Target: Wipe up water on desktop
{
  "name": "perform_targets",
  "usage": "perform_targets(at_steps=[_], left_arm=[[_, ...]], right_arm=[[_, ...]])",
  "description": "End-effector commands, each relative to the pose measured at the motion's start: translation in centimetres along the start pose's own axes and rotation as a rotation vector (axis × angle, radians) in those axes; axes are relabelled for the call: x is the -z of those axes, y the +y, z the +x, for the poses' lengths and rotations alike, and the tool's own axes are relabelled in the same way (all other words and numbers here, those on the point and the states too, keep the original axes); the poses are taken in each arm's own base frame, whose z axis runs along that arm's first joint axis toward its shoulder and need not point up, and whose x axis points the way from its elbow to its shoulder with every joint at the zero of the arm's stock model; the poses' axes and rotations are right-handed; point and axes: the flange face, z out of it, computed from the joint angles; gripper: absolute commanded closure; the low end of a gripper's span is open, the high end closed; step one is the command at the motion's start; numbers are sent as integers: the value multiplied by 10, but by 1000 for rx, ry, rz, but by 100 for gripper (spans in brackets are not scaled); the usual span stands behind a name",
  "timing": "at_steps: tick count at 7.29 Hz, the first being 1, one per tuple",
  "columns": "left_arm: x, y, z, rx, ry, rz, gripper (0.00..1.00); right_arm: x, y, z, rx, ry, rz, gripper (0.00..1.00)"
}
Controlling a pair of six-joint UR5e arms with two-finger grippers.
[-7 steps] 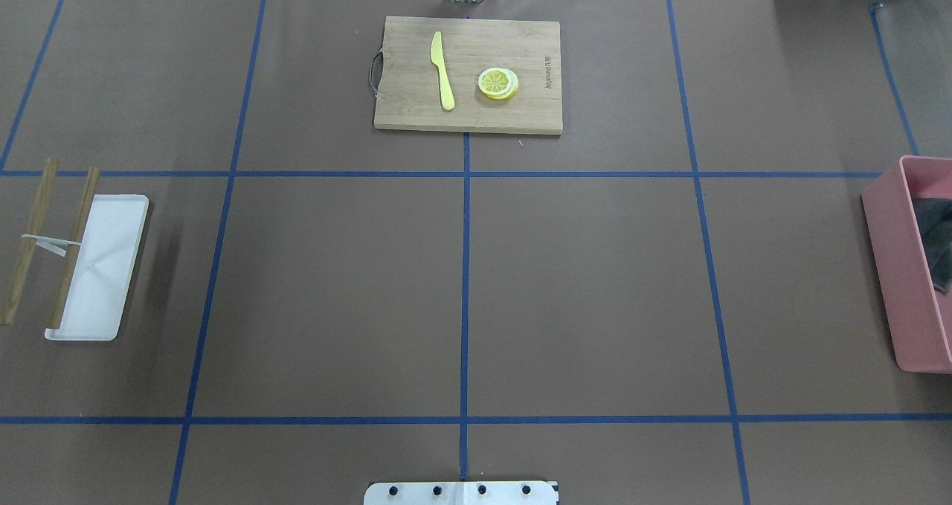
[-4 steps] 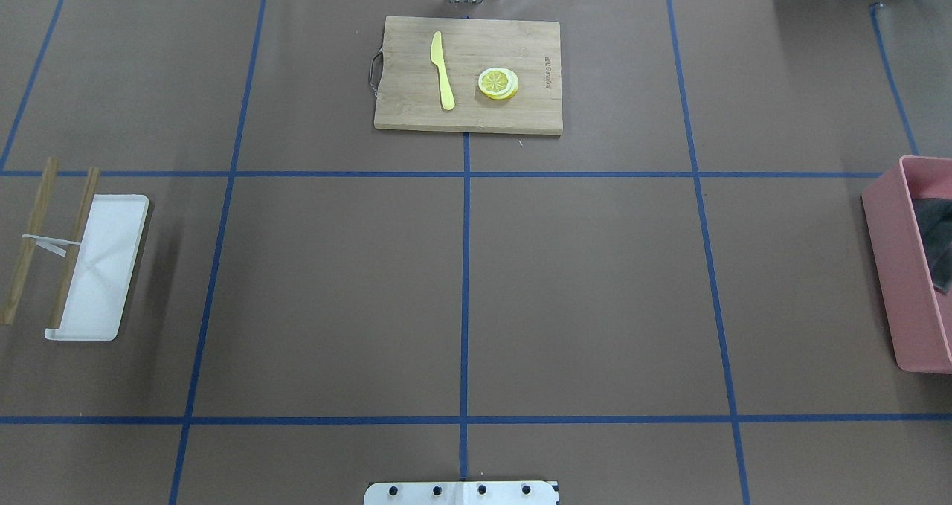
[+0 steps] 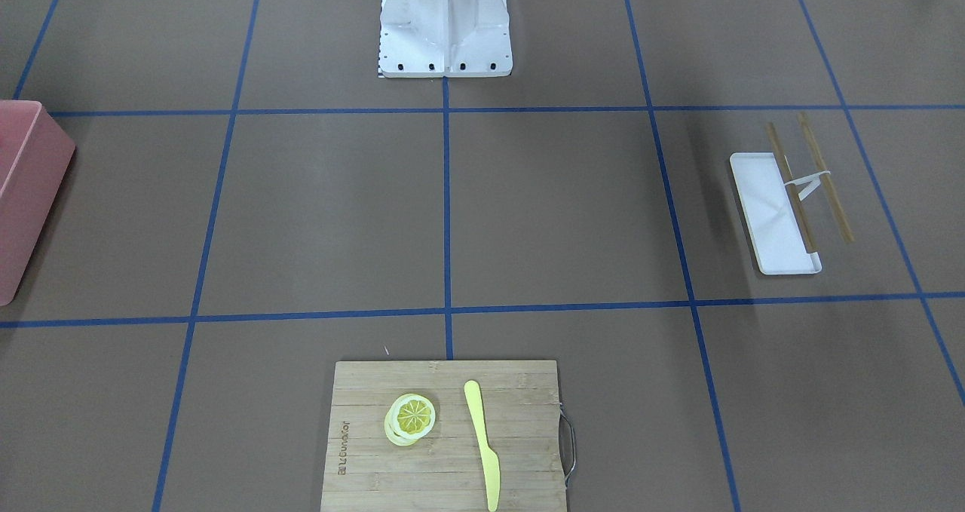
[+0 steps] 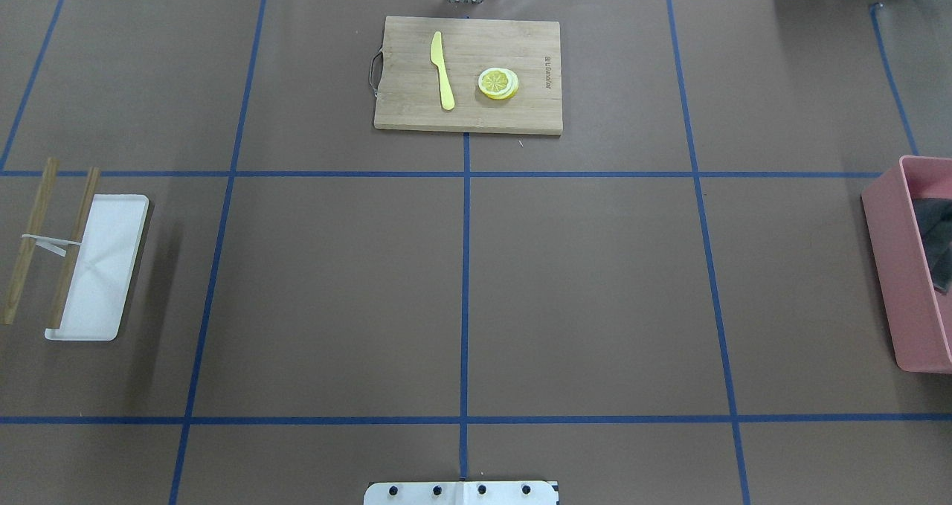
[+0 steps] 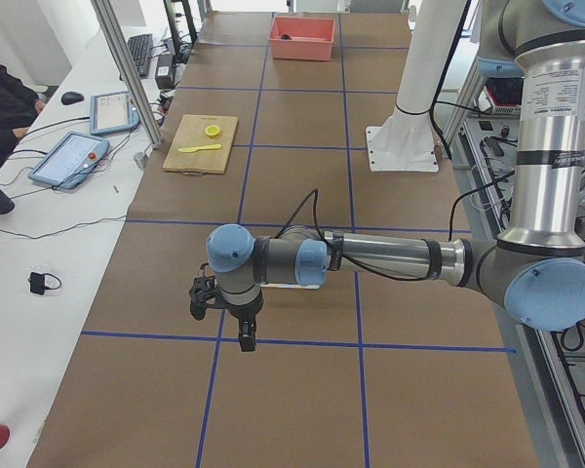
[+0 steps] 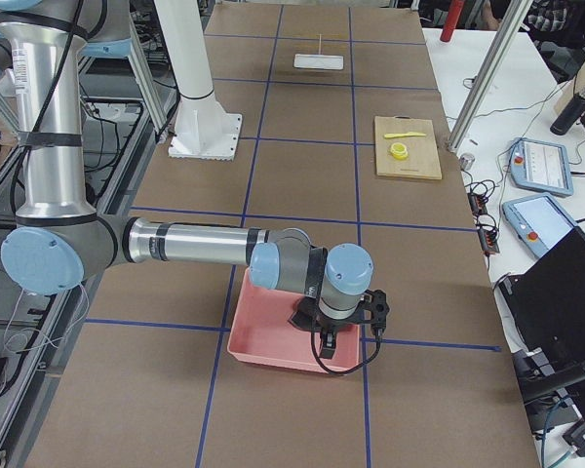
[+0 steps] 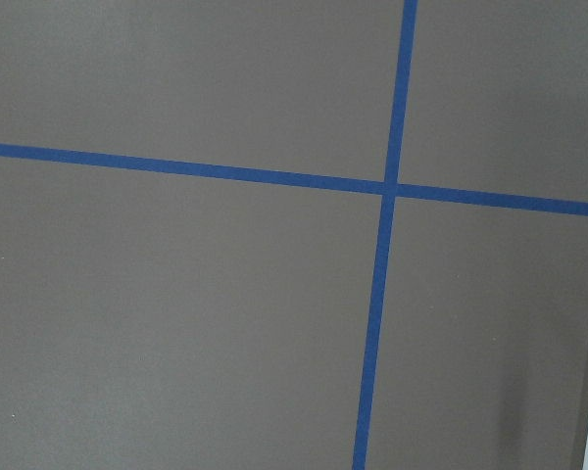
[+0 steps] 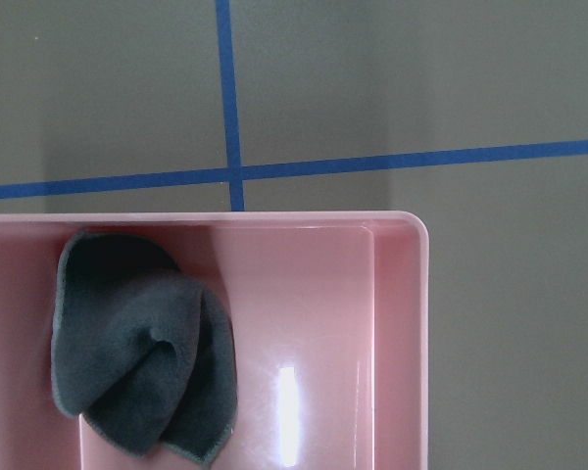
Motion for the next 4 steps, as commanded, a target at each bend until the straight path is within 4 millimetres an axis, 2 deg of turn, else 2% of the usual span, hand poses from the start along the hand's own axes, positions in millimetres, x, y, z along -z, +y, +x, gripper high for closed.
perform_targets(at_steps=[1, 4], left_arm=[[-1, 9, -4, 4, 1, -1, 2], [-2, 9, -5, 7, 1, -2, 2]], right_arm=[[0, 1, 0, -1, -4, -1, 0], [-1, 1, 0, -2, -6, -2, 0]])
